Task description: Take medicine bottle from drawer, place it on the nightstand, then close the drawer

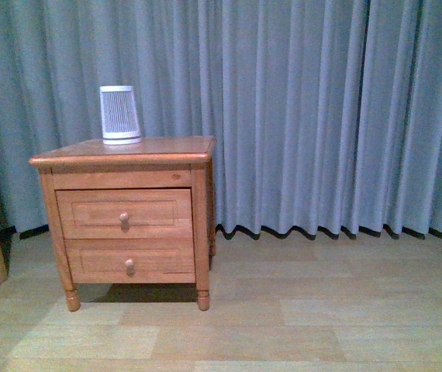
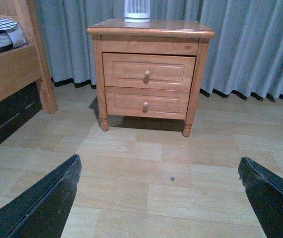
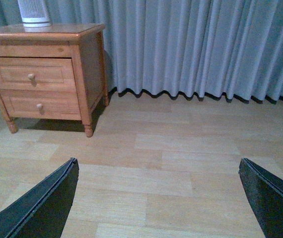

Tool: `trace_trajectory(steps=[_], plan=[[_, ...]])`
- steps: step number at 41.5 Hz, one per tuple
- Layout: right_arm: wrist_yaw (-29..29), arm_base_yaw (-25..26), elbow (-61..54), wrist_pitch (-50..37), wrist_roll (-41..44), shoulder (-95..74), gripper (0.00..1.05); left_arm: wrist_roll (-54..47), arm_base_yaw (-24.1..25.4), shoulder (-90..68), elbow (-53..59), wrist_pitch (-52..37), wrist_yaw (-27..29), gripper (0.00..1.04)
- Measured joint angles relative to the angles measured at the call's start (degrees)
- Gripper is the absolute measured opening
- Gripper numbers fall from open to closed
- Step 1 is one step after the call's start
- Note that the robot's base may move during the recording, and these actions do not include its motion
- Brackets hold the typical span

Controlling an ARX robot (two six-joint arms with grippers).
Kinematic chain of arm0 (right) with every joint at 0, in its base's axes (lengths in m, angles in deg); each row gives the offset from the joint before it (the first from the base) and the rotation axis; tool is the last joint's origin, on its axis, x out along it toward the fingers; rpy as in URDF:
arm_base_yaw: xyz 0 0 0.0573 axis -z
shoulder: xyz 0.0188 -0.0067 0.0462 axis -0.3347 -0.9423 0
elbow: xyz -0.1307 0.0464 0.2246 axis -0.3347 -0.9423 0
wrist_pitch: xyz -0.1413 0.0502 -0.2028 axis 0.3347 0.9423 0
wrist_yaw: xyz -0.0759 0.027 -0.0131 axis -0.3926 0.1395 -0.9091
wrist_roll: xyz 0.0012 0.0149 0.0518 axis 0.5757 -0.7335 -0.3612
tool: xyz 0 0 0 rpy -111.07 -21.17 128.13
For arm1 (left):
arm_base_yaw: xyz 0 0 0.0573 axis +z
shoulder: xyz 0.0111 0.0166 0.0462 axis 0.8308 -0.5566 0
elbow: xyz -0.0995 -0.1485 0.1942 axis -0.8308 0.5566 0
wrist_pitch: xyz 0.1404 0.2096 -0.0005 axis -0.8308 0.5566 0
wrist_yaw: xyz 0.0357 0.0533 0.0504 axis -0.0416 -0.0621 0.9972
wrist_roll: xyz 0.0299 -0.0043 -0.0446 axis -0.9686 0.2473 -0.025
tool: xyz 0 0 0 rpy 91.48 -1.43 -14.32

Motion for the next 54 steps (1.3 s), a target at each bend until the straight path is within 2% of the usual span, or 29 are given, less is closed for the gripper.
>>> trace_trajectory(steps=[54], plan=[[0.0,0.0,0.0,0.0,0.0,0.0,0.98,0.0,0.0,0.0,0.0,0.0,0.0,0.98]])
